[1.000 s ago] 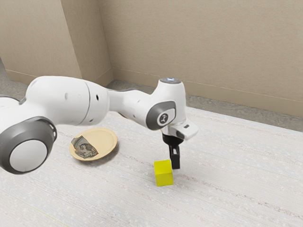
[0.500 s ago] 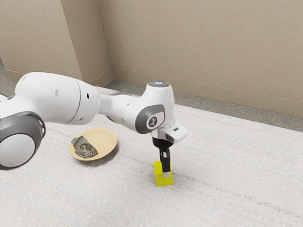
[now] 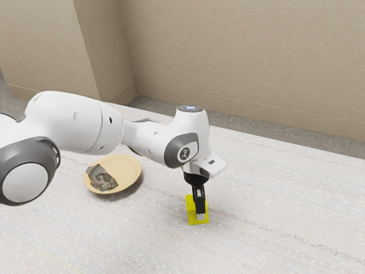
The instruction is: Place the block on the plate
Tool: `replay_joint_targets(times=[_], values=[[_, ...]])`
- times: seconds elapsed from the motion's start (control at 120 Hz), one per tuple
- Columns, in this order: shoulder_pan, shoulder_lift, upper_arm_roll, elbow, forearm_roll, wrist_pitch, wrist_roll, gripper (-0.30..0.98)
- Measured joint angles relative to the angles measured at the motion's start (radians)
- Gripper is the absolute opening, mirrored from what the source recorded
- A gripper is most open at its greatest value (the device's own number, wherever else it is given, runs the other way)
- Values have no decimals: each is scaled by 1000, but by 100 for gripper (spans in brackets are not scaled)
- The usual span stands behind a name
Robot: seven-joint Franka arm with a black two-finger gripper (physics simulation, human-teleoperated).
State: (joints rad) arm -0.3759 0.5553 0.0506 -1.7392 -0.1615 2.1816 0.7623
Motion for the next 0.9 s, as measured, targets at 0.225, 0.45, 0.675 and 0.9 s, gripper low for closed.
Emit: replay_joint_targets(times=[0.225,0.45,0.675,0.9], values=[[0,1,0,-8,-12,11,-1,58],[-1,1,0,-11,-14,17,-3,52],[-1,-1,0,-12,-14,20,-5,47],[-4,-21,0,-17,-12,18,-8,43]])
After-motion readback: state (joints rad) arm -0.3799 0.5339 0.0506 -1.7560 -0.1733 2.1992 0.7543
